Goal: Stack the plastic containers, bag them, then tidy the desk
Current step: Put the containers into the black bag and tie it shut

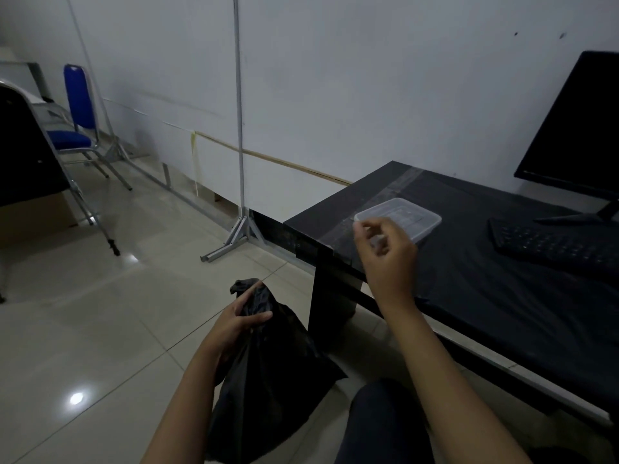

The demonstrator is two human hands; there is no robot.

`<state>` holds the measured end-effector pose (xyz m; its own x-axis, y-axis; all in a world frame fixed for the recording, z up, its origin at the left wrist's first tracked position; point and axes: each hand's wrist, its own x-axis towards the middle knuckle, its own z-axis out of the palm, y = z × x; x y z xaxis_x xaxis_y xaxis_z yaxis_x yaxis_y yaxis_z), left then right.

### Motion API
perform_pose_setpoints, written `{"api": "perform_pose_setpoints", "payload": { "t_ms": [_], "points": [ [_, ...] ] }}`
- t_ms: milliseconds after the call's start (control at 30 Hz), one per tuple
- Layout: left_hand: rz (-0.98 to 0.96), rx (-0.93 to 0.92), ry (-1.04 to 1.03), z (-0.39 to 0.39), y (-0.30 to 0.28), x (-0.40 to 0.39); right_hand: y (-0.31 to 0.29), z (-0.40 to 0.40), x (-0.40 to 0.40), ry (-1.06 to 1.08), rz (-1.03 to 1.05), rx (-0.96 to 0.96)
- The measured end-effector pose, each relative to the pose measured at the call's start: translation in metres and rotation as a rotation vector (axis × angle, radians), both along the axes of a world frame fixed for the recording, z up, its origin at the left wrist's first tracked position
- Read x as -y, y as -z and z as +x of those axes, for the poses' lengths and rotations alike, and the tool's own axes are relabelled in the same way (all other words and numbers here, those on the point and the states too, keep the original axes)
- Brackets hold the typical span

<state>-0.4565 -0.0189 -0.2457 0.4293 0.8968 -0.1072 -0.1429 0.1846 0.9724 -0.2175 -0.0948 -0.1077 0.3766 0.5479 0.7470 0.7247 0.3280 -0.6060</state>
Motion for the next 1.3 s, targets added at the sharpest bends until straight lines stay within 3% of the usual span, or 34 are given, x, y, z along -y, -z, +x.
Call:
{"api": "perform_pose_setpoints", "payload": {
  "t_ms": [100, 233, 467, 567, 700, 900, 1133, 1300],
  "points": [
    [0.003, 0.012, 0.029, 0.002, -0.004, 0.001, 0.0, 0.022, -0.012, 0.312, 0.025, 0.002],
    [-0.012, 0.029, 0.031, 0.005, -0.006, 0.0, 0.008, 0.048, -0.025, 0.629, -0.445, -0.161],
    [0.001, -0.016, 0.021, 0.007, -0.011, 0.001, 0.012, 0.061, -0.034, 0.683, -0.678, -0.181],
    [-0.009, -0.007, 0.022, 0.006, -0.012, 0.001, 0.01, 0.059, -0.035, 0.611, -0.616, -0.212],
    [-0.022, 0.017, 0.049, 0.002, -0.014, 0.001, 0.013, 0.048, -0.03, 0.445, -0.376, -0.187],
    [-0.011, 0.0, 0.035, -0.005, -0.016, 0.002, 0.006, 0.021, -0.019, -0.14, -0.103, -0.283],
    [-0.007, 0.043, -0.003, -0.018, -0.02, -0.002, 0.056, -0.032, -0.01, -0.398, -0.258, -0.141],
    [-0.012, 0.068, -0.017, -0.028, -0.024, -0.001, 0.141, -0.049, 0.006, -0.356, -0.437, -0.266]
  ]
}}
